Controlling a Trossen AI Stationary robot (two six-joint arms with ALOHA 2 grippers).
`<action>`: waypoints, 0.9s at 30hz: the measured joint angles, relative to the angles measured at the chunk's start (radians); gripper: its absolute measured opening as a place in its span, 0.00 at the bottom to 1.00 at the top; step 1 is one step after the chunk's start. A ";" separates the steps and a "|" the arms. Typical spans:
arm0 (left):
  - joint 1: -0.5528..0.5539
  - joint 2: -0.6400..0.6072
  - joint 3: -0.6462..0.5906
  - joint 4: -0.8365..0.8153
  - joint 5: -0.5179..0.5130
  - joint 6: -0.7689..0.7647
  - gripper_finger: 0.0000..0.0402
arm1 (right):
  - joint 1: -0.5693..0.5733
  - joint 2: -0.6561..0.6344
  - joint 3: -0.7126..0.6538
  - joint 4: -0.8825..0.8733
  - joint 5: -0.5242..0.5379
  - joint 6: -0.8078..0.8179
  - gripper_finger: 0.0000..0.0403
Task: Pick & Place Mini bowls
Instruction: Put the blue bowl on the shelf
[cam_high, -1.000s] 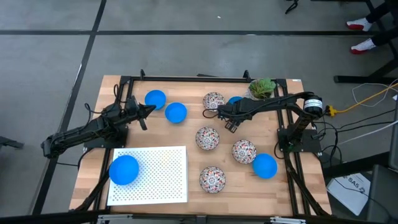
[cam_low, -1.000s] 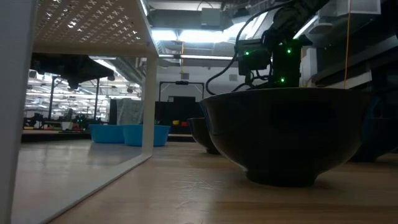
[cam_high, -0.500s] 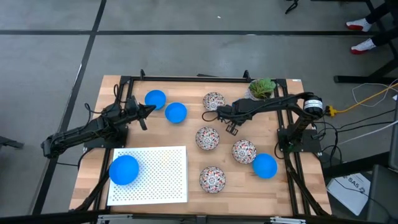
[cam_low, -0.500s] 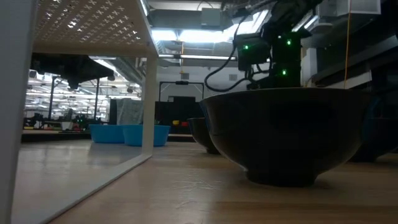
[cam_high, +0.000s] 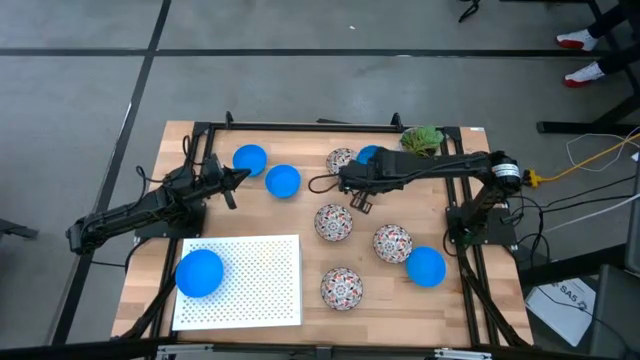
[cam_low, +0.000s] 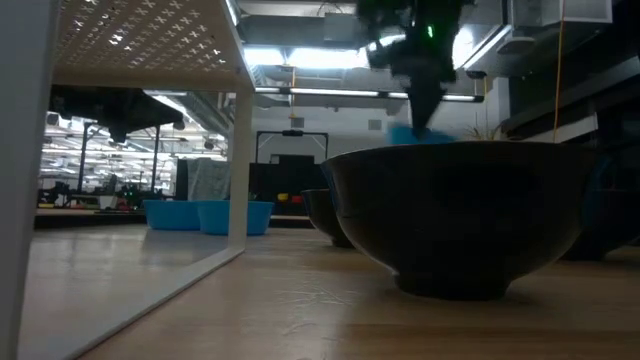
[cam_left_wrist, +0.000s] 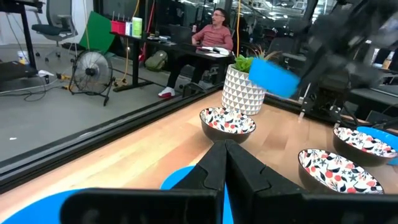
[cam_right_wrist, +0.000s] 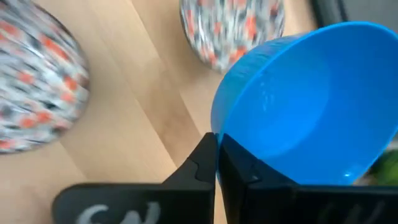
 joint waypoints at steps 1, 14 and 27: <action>0.000 0.000 0.000 0.000 0.000 0.000 0.00 | 0.013 0.000 0.034 -0.003 0.010 -0.011 0.02; 0.000 0.000 0.000 0.001 0.000 0.000 0.00 | 0.226 -0.001 0.314 0.245 0.119 -0.498 0.02; 0.000 0.000 0.000 0.001 0.000 0.000 0.00 | 0.312 0.012 0.304 0.620 -0.124 -1.154 0.02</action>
